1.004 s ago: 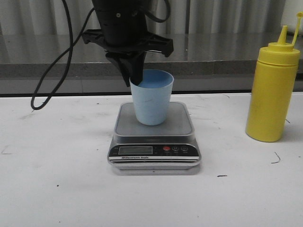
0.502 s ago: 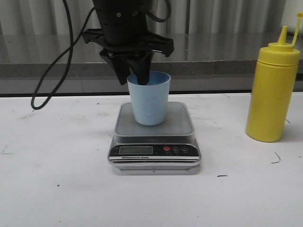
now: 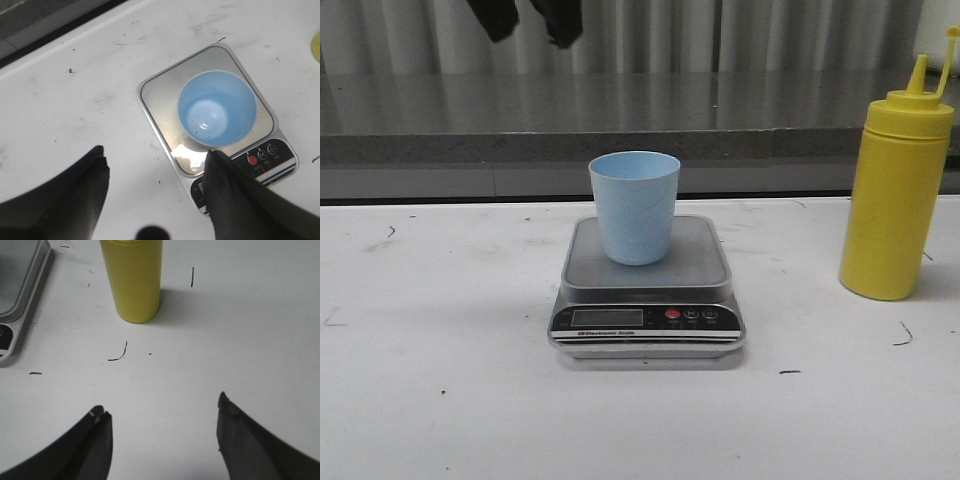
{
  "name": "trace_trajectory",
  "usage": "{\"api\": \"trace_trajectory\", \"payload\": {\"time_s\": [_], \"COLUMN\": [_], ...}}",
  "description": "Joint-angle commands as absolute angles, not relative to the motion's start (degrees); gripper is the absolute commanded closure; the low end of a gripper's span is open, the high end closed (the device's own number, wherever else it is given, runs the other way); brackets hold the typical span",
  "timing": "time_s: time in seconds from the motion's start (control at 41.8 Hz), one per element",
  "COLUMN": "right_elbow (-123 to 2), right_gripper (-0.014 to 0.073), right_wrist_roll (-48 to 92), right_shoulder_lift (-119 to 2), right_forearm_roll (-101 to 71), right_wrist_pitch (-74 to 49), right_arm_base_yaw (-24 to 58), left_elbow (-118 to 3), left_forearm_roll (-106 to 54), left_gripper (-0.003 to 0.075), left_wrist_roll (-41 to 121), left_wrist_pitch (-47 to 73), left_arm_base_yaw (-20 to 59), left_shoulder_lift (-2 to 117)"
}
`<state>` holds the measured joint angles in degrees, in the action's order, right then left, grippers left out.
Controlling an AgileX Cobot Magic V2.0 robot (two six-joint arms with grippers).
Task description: Pour seasoning into cup on scale with both arms
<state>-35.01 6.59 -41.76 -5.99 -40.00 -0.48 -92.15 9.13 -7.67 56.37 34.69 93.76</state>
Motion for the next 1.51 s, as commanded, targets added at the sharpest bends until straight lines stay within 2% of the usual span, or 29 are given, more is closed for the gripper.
{"api": "trace_trajectory", "payload": {"time_s": [0.0,0.383,0.765,1.482], "right_elbow": [-37.04,-37.04,-37.04,-37.04], "right_gripper": [0.0115,0.0115,0.0115,0.0115], "right_wrist_roll": [6.97,6.97,6.97,6.97], "right_shoulder_lift": [-41.80,-41.80,-41.80,-41.80], "right_forearm_roll": [-5.93,-5.93,-5.93,-6.36], "right_wrist_pitch": [-37.19,-37.19,-37.19,-37.13], "right_arm_base_yaw": [-0.73,-0.73,-0.73,-0.73], "left_elbow": [-87.98,-63.87,-48.12,-46.68], "left_forearm_roll": [9.90,8.51,5.83,5.83], "left_gripper": [0.0312,0.0312,0.0312,0.0312], "left_wrist_roll": [-7.94,-7.94,-7.94,-7.94], "left_wrist_pitch": [50.79,39.92,36.20,36.20], "left_arm_base_yaw": [33.75,33.14,33.14,33.14], "left_shoulder_lift": [84.90,58.51,41.10,39.59]}}
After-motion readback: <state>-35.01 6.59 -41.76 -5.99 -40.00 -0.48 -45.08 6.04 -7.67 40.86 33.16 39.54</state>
